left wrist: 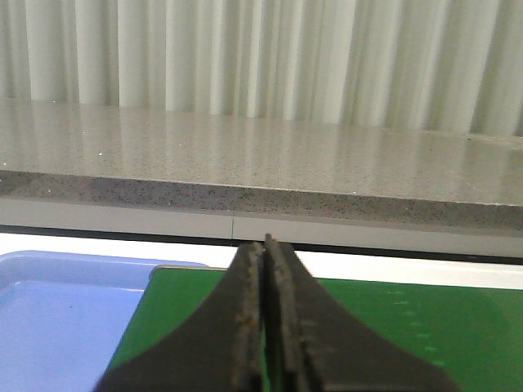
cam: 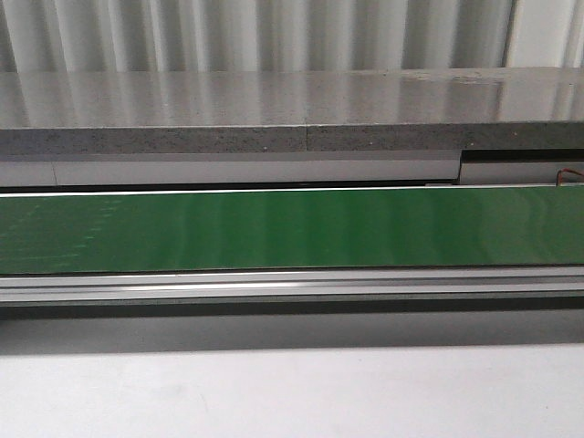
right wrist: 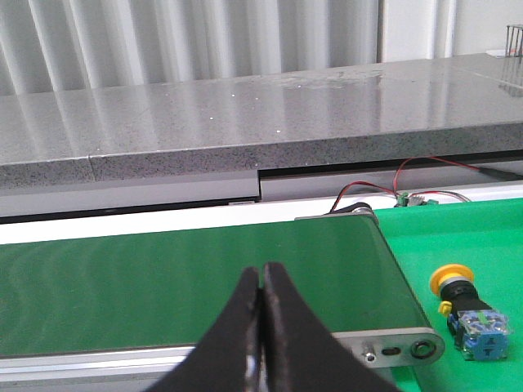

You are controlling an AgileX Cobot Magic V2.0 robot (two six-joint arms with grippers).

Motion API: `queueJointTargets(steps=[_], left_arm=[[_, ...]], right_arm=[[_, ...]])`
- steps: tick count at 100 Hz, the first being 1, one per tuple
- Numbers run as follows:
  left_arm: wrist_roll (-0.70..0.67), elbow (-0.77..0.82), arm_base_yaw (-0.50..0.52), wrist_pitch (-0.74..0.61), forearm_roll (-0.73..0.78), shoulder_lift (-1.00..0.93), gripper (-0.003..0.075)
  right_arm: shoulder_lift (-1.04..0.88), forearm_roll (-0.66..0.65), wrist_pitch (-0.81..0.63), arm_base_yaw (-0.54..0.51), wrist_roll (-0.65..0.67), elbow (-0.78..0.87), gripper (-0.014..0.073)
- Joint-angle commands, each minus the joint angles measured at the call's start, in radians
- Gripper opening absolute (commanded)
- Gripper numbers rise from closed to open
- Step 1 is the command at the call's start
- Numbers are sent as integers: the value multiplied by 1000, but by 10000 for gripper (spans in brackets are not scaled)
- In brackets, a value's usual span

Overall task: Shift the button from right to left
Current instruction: 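Lower the right gripper toward the yellow push button in the green tray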

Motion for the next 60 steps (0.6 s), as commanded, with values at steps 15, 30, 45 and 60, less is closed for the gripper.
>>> queueJointTargets(steps=[15, 30, 45, 60], left_arm=[[-3, 23, 3, -75, -8, -35, -20], [-3, 23, 3, -75, -8, -35, -20], [-3, 23, 3, -75, -8, -35, -20], [-3, 23, 3, -75, -8, -35, -20]], right_arm=[[-15, -8, -78, -5, -4, -17, -67], [-15, -8, -78, -5, -4, -17, -67], [-15, -8, -78, -5, -4, -17, -67], [-15, -8, -90, -5, -4, -17, -67]])
